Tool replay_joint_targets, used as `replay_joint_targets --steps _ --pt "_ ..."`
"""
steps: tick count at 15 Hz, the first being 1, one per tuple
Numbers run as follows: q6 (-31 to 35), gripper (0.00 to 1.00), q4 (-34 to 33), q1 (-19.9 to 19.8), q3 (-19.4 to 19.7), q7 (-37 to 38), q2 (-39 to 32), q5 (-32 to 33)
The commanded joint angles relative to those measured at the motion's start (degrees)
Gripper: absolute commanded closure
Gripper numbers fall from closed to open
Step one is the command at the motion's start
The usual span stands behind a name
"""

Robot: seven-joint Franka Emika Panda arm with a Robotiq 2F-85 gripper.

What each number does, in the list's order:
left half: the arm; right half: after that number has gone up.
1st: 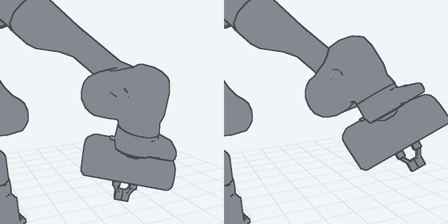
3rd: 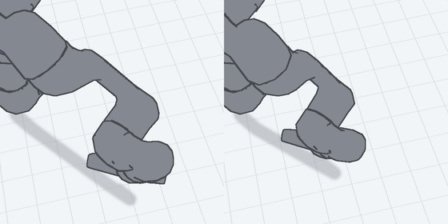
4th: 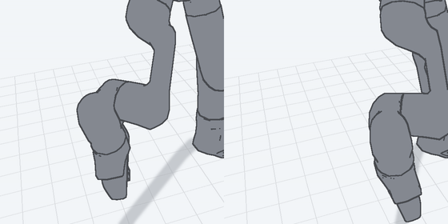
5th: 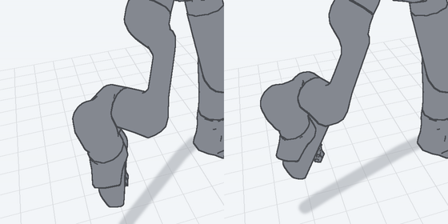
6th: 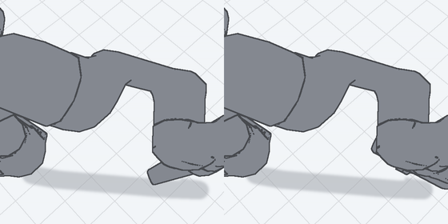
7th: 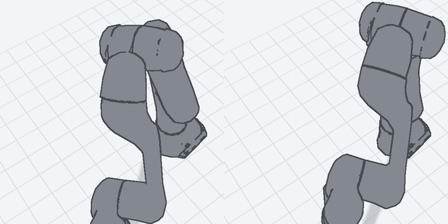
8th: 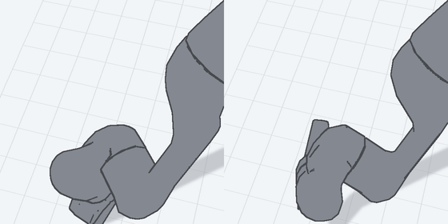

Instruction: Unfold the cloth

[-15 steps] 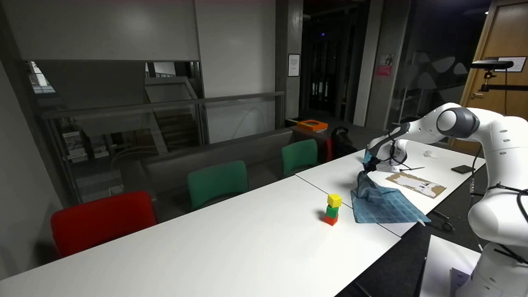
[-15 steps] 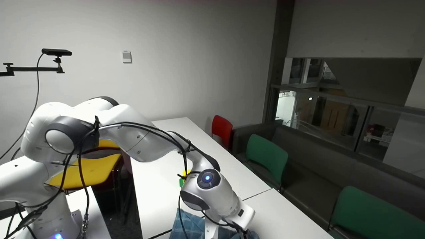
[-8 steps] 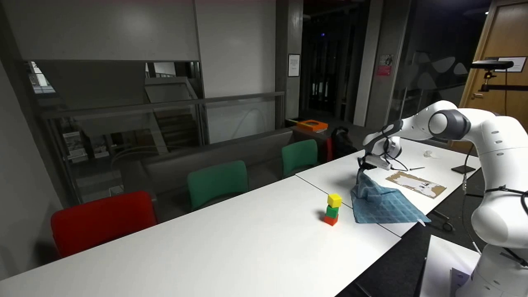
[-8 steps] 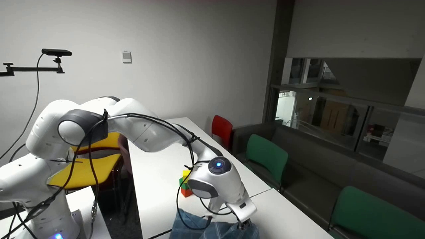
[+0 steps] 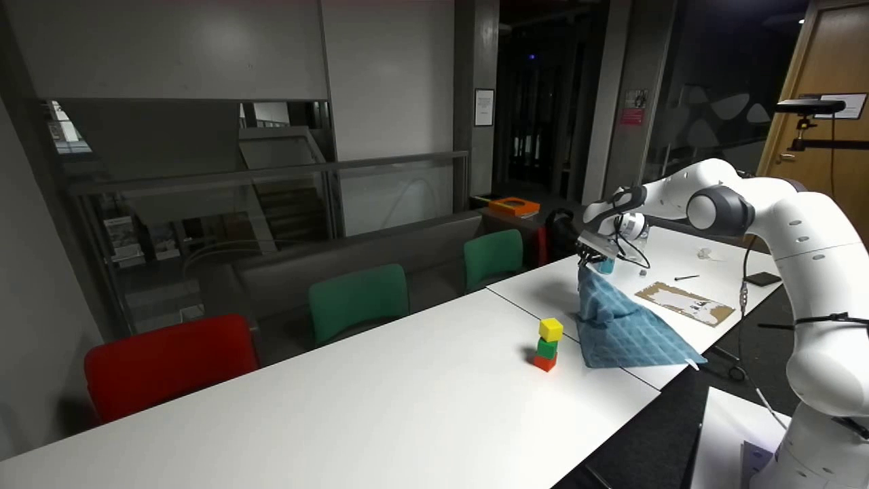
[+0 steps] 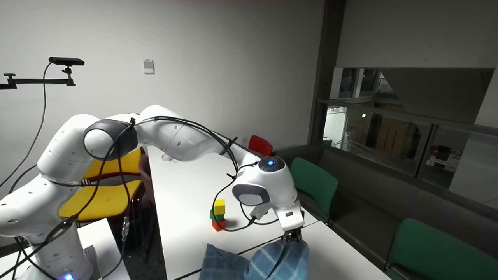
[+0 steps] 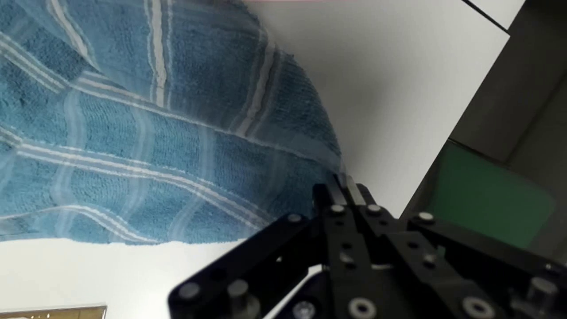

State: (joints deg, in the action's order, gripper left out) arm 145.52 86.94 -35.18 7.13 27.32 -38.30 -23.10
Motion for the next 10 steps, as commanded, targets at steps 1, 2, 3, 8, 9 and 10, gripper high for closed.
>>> replay_joint_targets --steps 1,2,3,8,9,10 --pt "-4.6 1.0 -4.6 2.2 3.2 4.3 -1.3 -2.4" --pt "-4.9 1.0 -5.3 2.4 3.7 5.0 -1.7 -2.7" --pt "-5.2 1.0 -5.7 2.5 3.9 5.3 -2.0 -2.9" --pt "-7.4 0.57 -8.4 1.6 4.3 6.3 -4.6 -4.1" --pt "-7.9 0.5 -9.1 1.3 4.2 6.3 -5.3 -4.5" --pt "-8.5 0.42 -9.7 1.1 4.2 6.4 -5.9 -4.8"
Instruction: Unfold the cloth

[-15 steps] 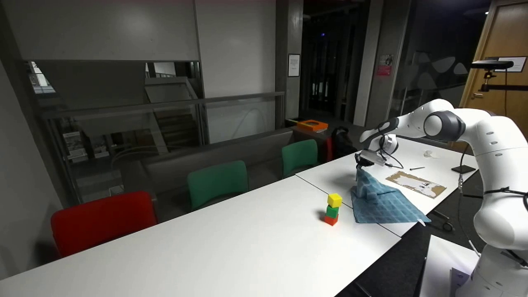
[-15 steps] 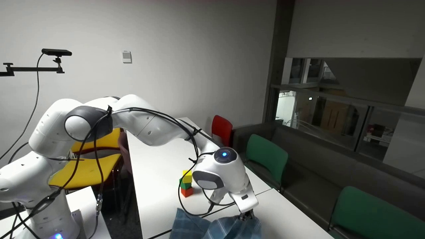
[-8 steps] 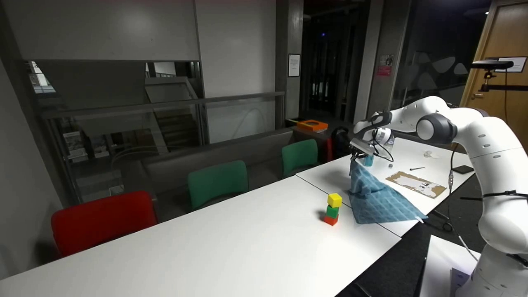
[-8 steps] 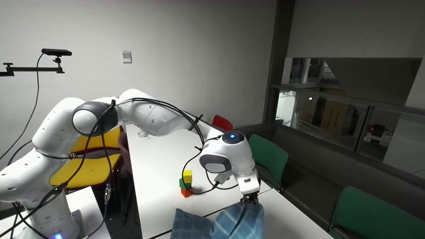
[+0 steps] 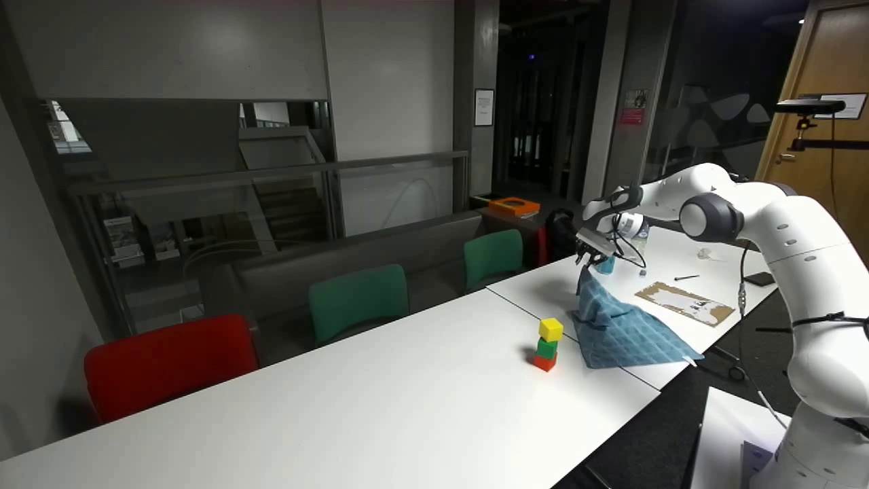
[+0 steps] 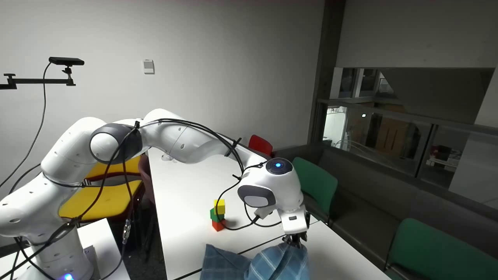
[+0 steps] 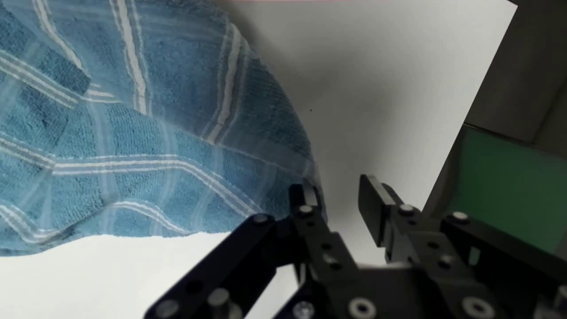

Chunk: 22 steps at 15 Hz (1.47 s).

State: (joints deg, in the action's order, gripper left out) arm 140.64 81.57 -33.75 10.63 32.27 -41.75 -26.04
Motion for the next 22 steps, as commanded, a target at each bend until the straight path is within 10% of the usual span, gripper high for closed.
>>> replay_joint_targets --steps 1,6,22 --pt "-4.2 0.35 -5.0 -0.5 0.6 1.3 -2.9 -2.0" --pt "-5.9 0.01 -7.9 -1.0 0.4 1.3 -5.0 -2.4" --pt "2.3 0.0 8.6 -1.4 0.3 -5.7 1.7 -3.6"
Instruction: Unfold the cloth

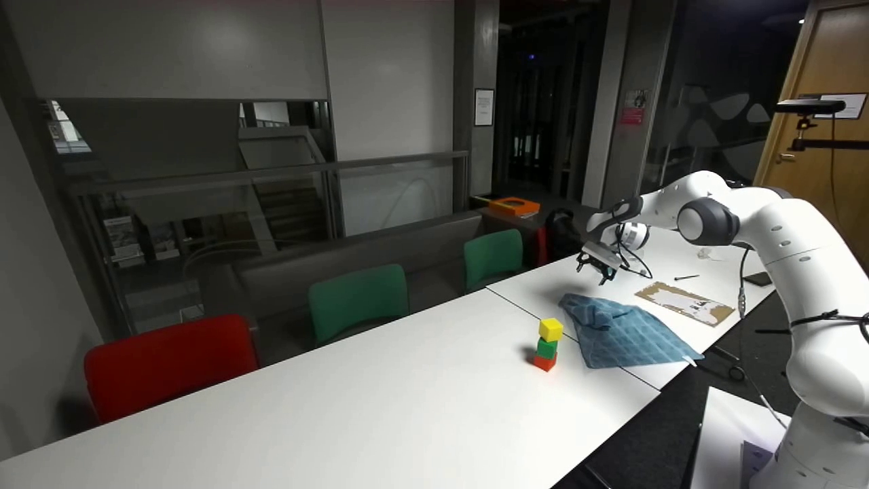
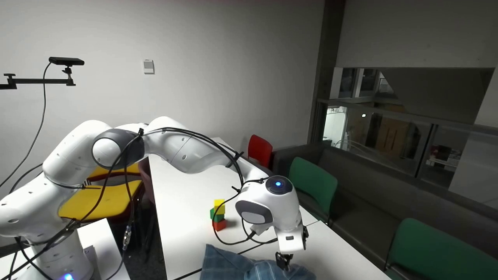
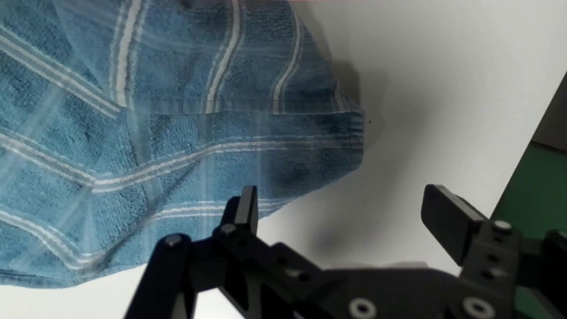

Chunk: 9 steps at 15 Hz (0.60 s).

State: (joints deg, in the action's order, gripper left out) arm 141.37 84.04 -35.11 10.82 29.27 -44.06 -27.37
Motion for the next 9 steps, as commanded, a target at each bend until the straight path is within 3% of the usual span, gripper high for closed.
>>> replay_joint_targets --steps 1,4,9 --pt "2.1 0.0 7.4 -0.1 0.0 -3.1 4.5 -2.5" --pt "6.1 0.0 11.0 0.2 0.3 -3.9 5.8 -3.9" --pt "25.2 0.0 22.0 1.0 0.5 -8.7 10.0 -4.1"
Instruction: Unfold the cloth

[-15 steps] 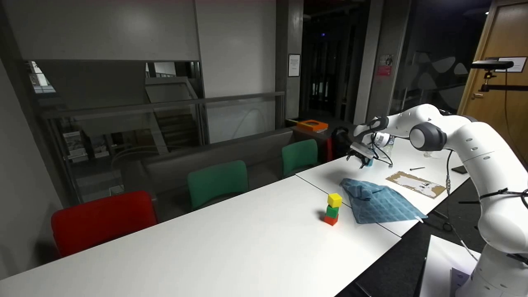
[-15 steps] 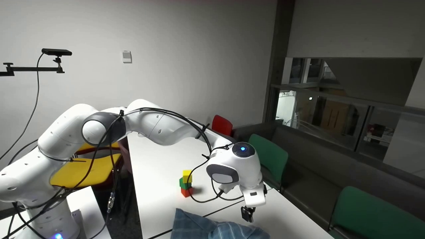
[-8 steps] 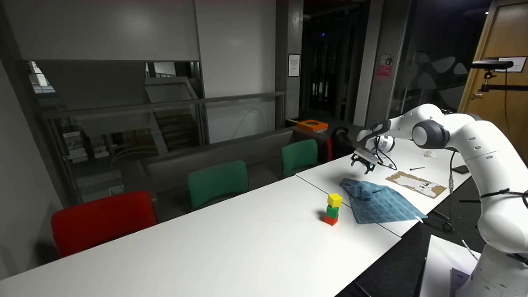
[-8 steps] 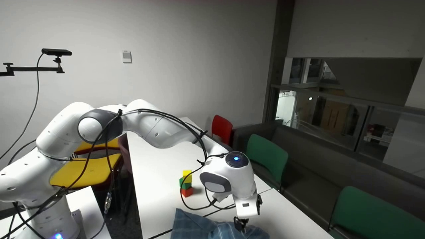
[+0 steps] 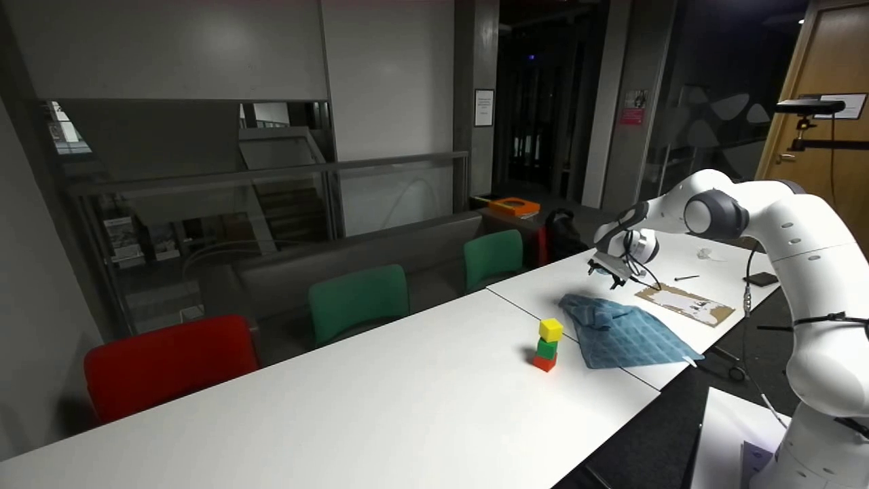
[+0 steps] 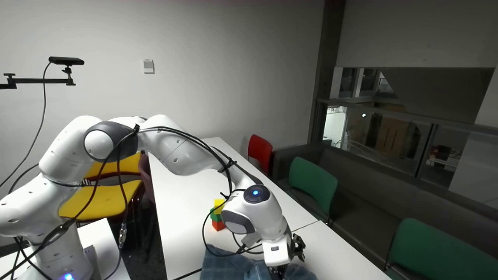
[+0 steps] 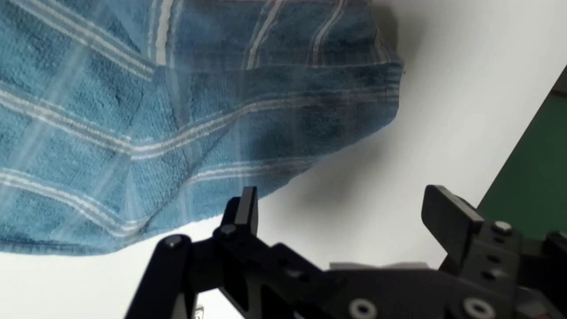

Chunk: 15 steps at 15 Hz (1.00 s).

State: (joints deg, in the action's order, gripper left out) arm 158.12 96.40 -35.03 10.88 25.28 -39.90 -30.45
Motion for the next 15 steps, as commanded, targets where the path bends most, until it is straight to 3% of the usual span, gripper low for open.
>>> replay_joint_targets --steps 1,6,11,15 --pt "11.0 0.0 11.6 0.2 -0.5 -6.9 6.6 -0.9" --pt "16.1 0.0 17.5 -5.2 -7.4 -18.9 10.1 -0.4" --pt "14.6 0.0 21.1 -12.2 -15.0 -32.2 13.0 -0.3" --pt "13.2 0.0 23.7 -16.2 -18.2 -38.8 14.7 -0.3"
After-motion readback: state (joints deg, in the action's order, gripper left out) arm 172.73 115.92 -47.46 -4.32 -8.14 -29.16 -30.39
